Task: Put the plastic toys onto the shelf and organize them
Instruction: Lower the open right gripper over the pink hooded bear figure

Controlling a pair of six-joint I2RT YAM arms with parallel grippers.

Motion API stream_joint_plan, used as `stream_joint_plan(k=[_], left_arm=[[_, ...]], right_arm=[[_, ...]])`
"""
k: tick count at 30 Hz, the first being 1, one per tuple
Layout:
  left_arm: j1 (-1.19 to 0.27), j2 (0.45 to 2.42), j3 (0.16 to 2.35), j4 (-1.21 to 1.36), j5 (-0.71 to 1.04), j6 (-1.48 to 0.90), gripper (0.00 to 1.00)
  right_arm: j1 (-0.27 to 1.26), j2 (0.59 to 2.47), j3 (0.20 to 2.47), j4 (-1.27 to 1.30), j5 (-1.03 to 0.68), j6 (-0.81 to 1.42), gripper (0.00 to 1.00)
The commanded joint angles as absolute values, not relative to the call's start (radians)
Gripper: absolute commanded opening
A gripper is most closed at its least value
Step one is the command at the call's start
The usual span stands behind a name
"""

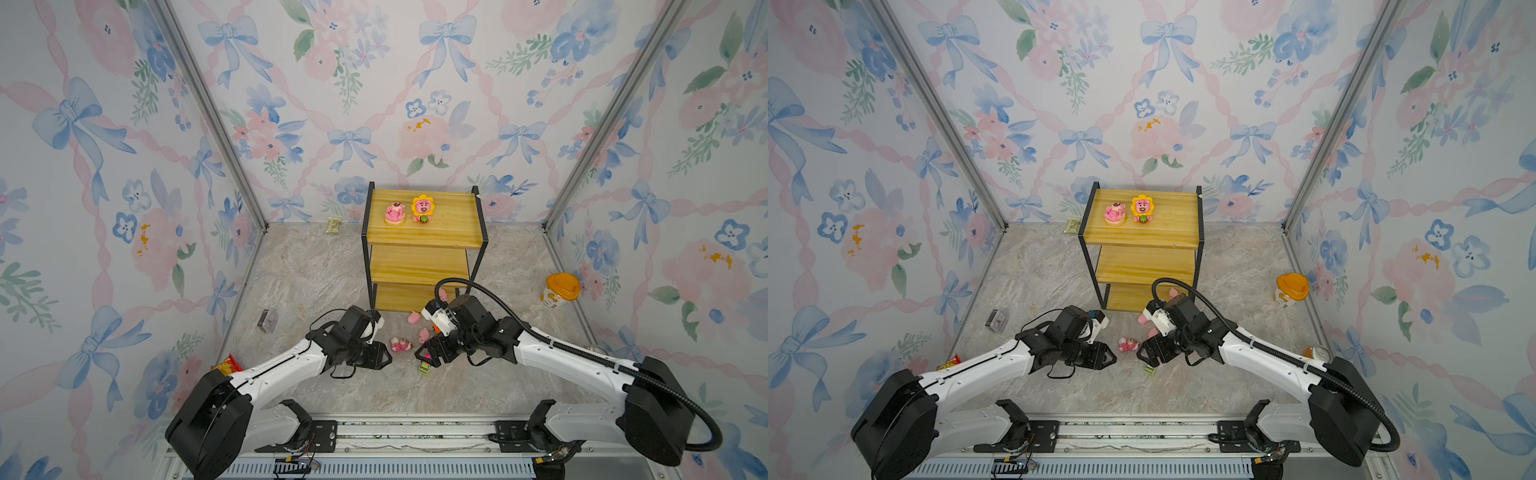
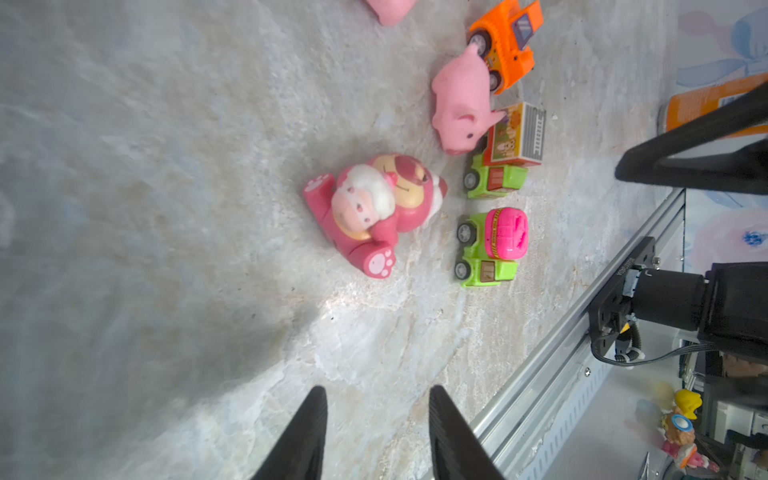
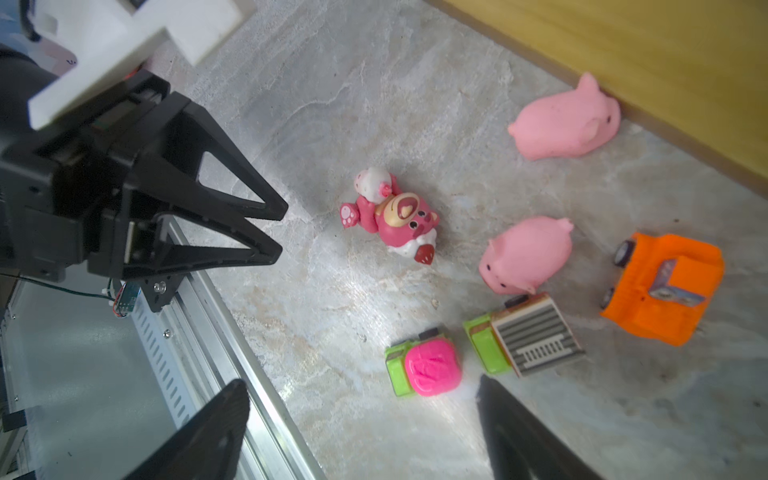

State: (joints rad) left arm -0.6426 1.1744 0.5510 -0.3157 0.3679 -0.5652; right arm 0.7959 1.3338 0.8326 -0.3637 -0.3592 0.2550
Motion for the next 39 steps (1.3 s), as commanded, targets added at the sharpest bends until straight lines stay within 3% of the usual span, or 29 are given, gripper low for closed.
stream_joint_plan(k=[1, 9, 16, 39], left_arm=[[-0.622, 1.124, 0.513, -0.336, 0.326, -0.595, 0.46], [-0.589, 1.056, 0.475, -0.336, 0.292, -0.621, 0.54], [-0.583, 1.071, 0.473, -0.335, 0.298, -0.614, 0.54], [-0.581, 1.083, 0.467, -0.335, 0.282, -0.618, 0.54]], right_arm=[[0.805, 1.415, 0.943, -0.498, -0.359, 0.128, 0.84], [0.818, 1.626, 1.142, -0.656, -0.353, -0.019, 0.77], [0.826, 1.766, 1.257, -0.719, -0.341, -0.110, 0.70], [0.858, 1.832, 1.123, -0.412, -0.278, -0.157, 0.62]])
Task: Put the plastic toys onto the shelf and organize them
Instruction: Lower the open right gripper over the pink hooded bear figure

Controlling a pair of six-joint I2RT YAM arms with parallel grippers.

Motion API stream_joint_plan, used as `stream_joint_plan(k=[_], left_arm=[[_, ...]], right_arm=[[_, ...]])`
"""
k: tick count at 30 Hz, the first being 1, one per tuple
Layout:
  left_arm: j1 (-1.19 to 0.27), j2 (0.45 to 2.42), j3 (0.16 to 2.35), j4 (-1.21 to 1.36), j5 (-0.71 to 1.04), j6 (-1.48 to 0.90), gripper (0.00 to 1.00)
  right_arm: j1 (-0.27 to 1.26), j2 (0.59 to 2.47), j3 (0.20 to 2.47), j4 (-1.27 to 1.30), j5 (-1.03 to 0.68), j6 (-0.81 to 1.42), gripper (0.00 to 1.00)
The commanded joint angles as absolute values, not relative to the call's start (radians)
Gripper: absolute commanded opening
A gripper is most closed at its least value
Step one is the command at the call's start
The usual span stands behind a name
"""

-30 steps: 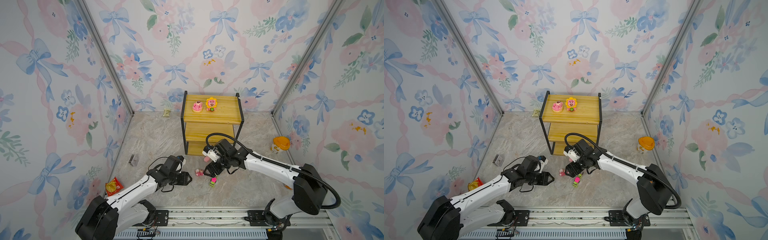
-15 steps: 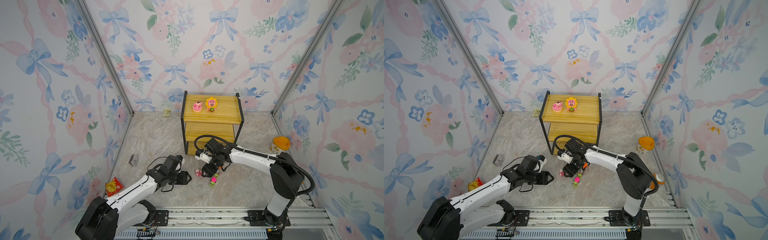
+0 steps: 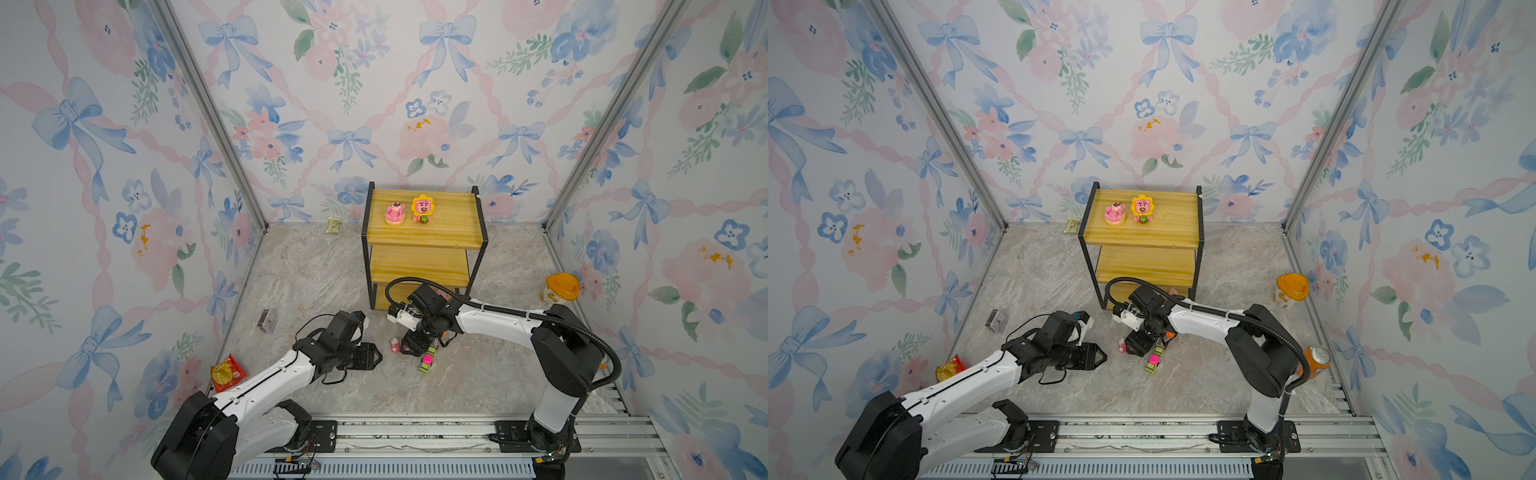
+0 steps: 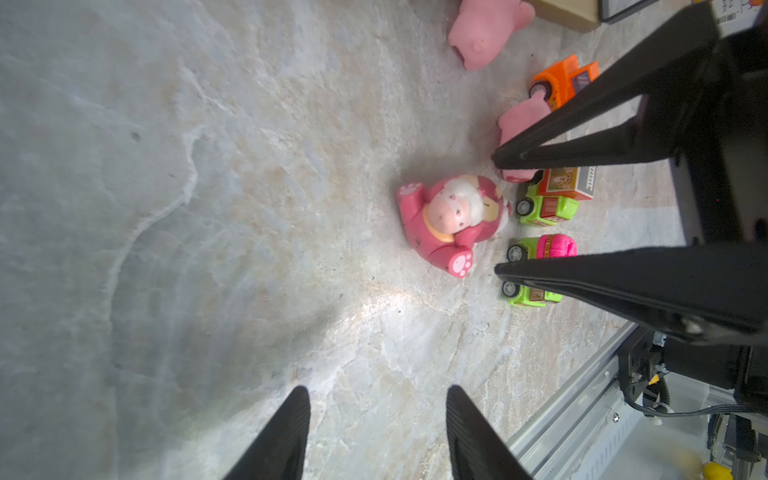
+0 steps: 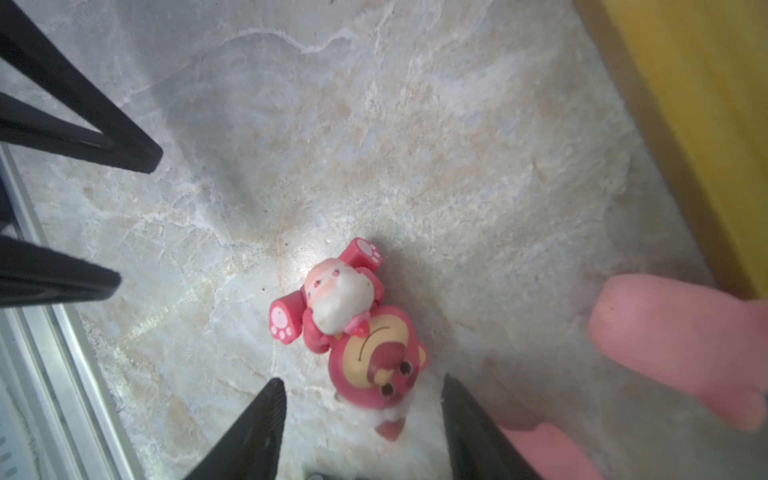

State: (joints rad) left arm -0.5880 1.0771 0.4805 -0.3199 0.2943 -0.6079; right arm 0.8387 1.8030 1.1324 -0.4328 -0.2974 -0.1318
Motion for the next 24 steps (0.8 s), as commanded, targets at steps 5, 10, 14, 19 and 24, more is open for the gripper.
stream_joint_plan(k=[5, 10, 14, 19, 24], left_arm=[[-0.578, 1.084, 0.469, -0.336, 0.285, -0.618, 0.54], [-0.576, 1.087, 0.468, -0.336, 0.285, -0.617, 0.54], [-0.571, 1.089, 0.470, -0.336, 0.289, -0.618, 0.54], [-0.569, 1.088, 0.473, -0.336, 0.296, -0.620, 0.54], [-0.566, 1.086, 0.474, -0.336, 0.302, -0.621, 0.54]], right_arm=[[0.865, 1.856, 1.129, -0.423, -0.262, -0.175, 0.61], [0.877, 1.865, 1.132, -0.430, -0.238, -0.205, 0.60], [0.890, 1.867, 1.132, -0.432, -0.199, -0.228, 0.58], [0.909, 1.880, 1.150, -0.446, -0.145, -0.247, 0.44], [0.926, 1.880, 1.168, -0.468, -0.141, -0.261, 0.35]])
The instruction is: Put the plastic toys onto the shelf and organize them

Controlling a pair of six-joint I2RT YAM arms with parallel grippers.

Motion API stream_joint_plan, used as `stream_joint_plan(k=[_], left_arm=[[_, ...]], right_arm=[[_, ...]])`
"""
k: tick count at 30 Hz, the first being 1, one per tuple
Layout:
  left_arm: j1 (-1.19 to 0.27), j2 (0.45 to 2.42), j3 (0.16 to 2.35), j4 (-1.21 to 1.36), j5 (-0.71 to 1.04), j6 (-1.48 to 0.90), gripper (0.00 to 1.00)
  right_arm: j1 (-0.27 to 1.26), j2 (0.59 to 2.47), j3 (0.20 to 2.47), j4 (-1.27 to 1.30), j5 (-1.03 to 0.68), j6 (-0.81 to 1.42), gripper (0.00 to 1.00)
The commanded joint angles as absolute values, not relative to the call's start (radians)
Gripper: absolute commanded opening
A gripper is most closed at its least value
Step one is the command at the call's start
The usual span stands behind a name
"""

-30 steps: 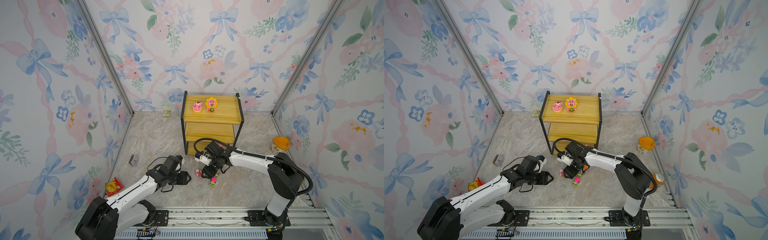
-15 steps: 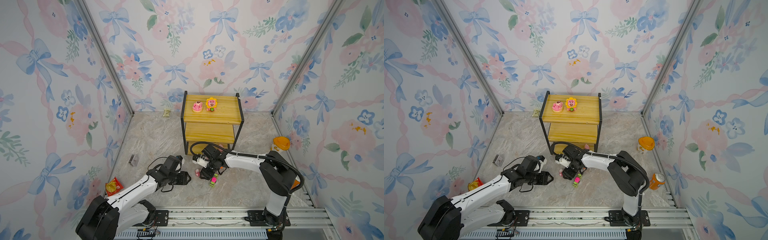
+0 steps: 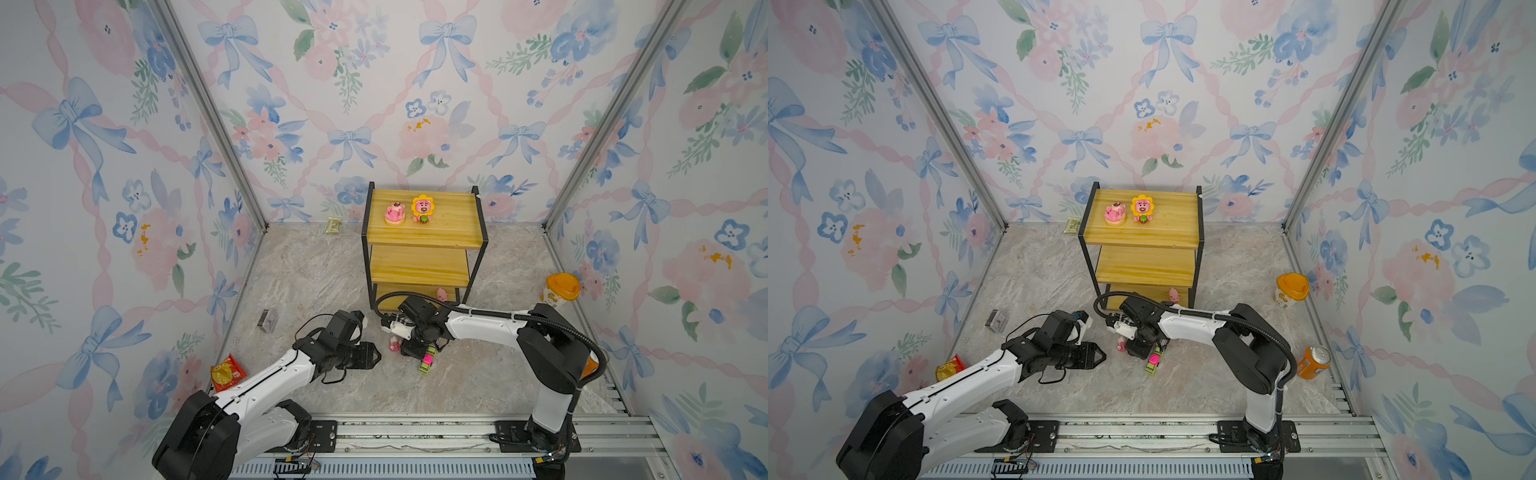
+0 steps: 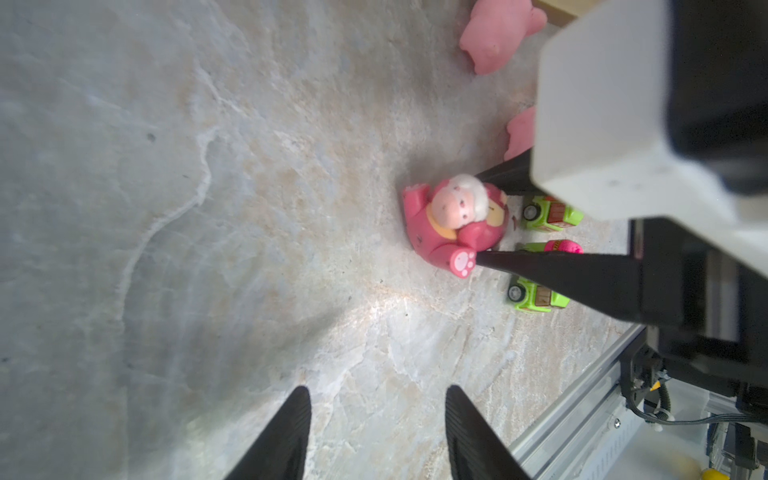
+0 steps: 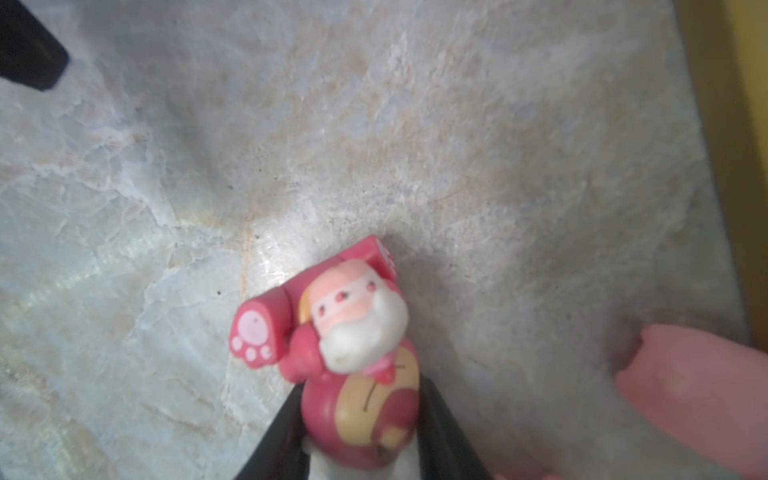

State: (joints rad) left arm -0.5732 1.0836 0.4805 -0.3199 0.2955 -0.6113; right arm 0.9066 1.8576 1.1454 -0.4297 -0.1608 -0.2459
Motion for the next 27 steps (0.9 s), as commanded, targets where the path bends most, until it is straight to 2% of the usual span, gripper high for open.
stream_joint_plan(k=[1, 6, 11, 27], left_arm=[[-0.566, 1.085, 0.473, -0.336, 0.305, -0.623, 0.54], [-0.566, 1.075, 0.475, -0.337, 0.310, -0.626, 0.53], [-0.566, 1.073, 0.473, -0.338, 0.310, -0.626, 0.53], [-0.562, 1.070, 0.456, -0.350, 0.254, -0.648, 0.53]], right_arm=[[0.929, 1.878, 1.172, -0.476, -0.145, -0.260, 0.34], [0.939, 1.838, 1.170, -0.499, -0.164, -0.255, 0.26], [0.938, 1.810, 1.175, -0.517, -0.196, -0.246, 0.25], [0.926, 1.697, 1.146, -0.499, -0.304, -0.098, 0.37]])
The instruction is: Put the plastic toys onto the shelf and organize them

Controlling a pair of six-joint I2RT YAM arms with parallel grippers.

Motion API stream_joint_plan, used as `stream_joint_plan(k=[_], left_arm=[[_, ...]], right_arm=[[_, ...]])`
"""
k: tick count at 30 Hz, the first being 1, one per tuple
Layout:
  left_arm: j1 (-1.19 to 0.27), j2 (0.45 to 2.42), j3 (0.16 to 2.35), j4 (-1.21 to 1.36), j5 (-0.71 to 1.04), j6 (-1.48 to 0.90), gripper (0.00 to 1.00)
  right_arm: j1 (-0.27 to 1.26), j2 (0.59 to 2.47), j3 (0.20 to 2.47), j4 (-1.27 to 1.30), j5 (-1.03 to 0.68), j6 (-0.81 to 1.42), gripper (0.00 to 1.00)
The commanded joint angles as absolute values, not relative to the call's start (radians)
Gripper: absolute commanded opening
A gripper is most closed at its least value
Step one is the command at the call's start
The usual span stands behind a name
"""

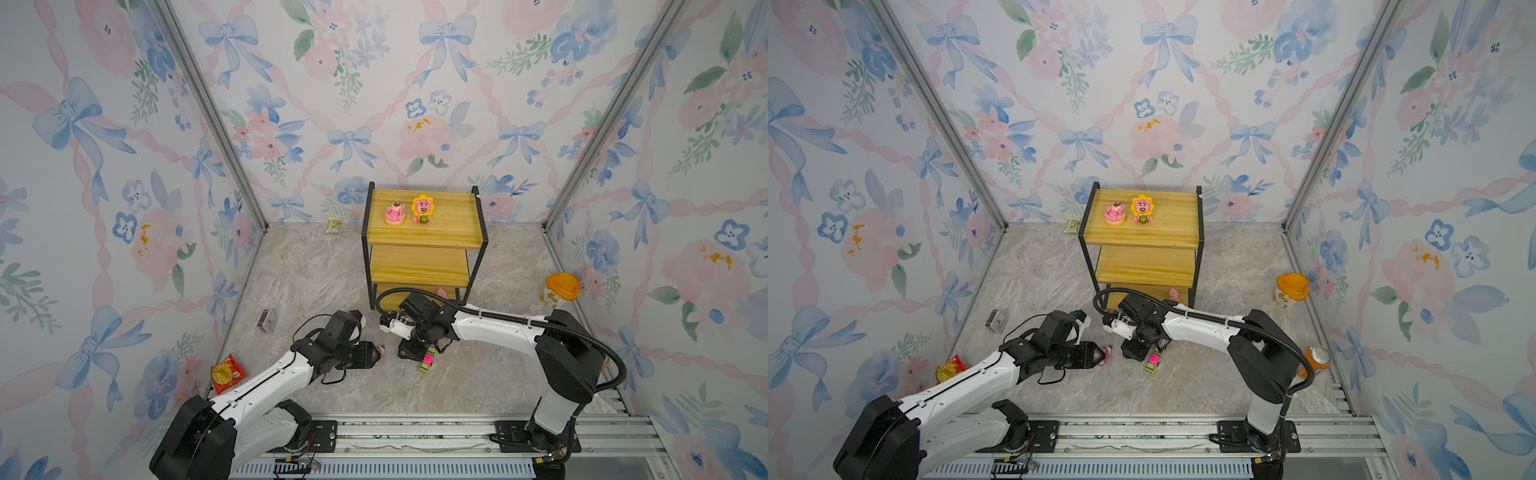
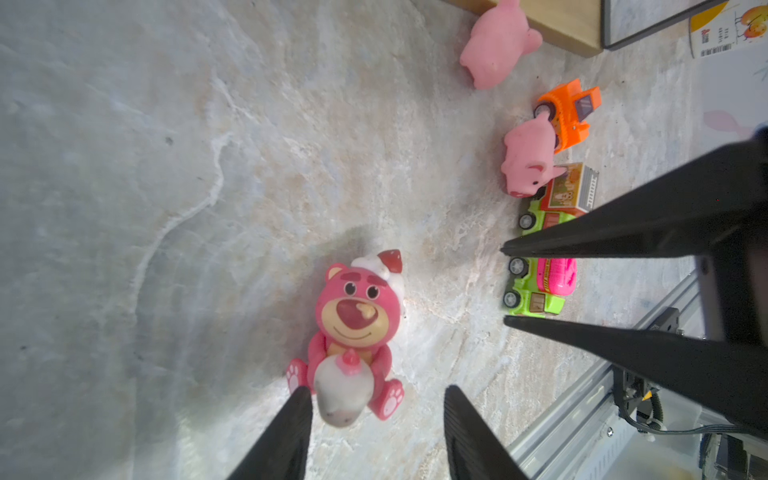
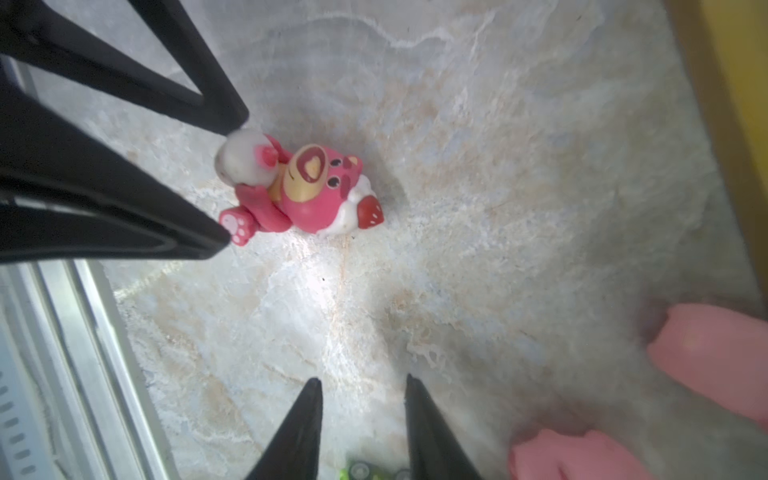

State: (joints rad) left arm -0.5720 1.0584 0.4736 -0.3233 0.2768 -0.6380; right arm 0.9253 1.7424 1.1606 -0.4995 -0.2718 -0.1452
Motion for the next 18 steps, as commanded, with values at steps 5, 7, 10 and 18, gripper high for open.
stream_joint_plan(k=[5, 7, 10, 18], left_arm=[[-0.559, 1.116, 0.459, -0.348, 0.237, -0.634, 0.52], [-0.558, 1.141, 0.475, -0.348, 0.237, -0.629, 0.52], [-0.558, 1.170, 0.500, -0.347, 0.250, -0.619, 0.51], [-0.558, 1.220, 0.546, -0.345, 0.271, -0.594, 0.51]], right_arm=[[0.921, 1.662, 1.134, -0.516, -0.298, -0.090, 0.39], [0.917, 1.660, 1.128, -0.520, -0.297, -0.089, 0.39], [0.913, 1.627, 1.121, -0.527, -0.293, -0.087, 0.39], [0.898, 1.598, 1.096, -0.517, -0.290, -0.076, 0.40]])
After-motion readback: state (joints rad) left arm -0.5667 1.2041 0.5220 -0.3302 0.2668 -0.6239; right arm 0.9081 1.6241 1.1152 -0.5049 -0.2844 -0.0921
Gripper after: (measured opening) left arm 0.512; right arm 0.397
